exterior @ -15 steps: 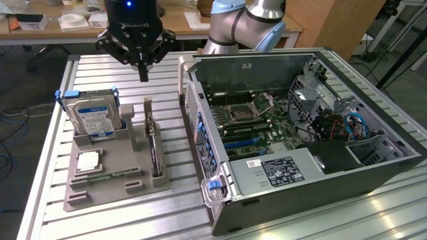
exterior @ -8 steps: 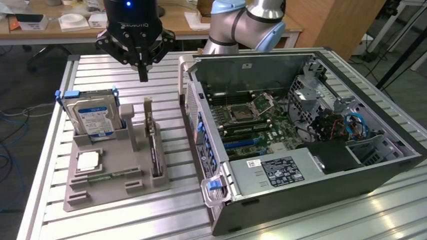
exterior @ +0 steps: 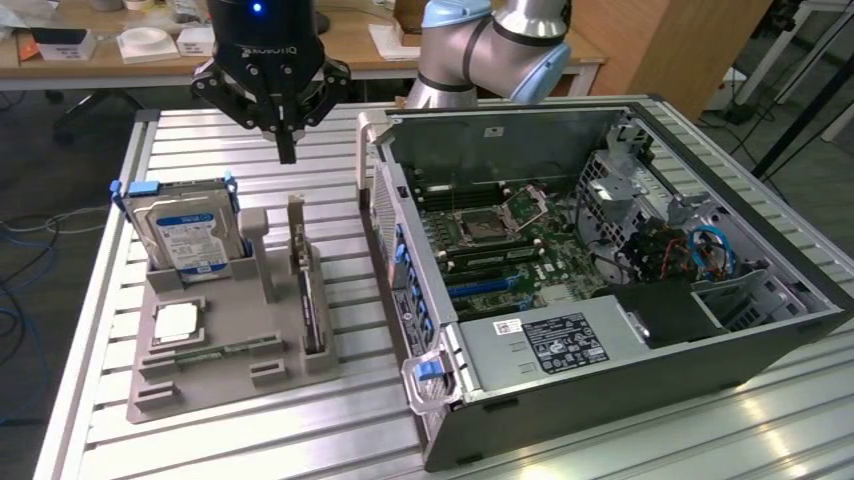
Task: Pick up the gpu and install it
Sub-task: 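Pick up the gpu and move the gpu toward the slot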
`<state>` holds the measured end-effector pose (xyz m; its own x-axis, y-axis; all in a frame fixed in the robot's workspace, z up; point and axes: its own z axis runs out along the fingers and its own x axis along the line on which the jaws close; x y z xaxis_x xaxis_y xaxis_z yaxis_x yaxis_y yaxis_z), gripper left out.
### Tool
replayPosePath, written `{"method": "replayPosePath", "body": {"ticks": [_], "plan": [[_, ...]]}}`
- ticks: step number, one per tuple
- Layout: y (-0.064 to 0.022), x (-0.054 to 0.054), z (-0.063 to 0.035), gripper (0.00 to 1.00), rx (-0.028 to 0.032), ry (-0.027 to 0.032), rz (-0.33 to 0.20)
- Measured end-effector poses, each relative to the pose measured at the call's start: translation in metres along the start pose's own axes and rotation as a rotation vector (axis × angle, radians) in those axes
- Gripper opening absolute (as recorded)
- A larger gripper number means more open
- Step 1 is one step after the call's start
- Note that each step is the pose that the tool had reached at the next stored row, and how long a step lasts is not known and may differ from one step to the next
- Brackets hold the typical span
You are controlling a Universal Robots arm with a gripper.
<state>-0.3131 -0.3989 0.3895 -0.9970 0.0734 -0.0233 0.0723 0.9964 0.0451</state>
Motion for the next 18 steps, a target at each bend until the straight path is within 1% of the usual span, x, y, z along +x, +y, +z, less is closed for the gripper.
{"method": "replayPosePath", "body": {"ticks": [1,3,4,7,8,9,11,12,16,18], "plan": [[0.0000,0.0000,0.0000,0.11,0.0000,0.0000,0.000],[0.0000,0.0000,0.0000,0.23,0.0000,0.0000,0.000],[0.0000,0.0000,0.0000,0.23,0.0000,0.0000,0.000],[0.0000,0.0000,0.0000,0.41,0.0000,0.0000,0.000],[0.0000,0.0000,0.0000,0.41,0.0000,0.0000,0.000],[0.0000,0.0000,0.0000,0.47,0.0000,0.0000,0.000],[0.0000,0.0000,0.0000,0.47,0.0000,0.0000,0.000],[0.0000,0.0000,0.0000,0.53,0.0000,0.0000,0.000],[-0.0001,0.0000,0.0006,0.53,0.0000,-0.0001,0.000],[-0.0002,0.0002,0.0040,0.53,0.0000,-0.0004,0.001]]}}
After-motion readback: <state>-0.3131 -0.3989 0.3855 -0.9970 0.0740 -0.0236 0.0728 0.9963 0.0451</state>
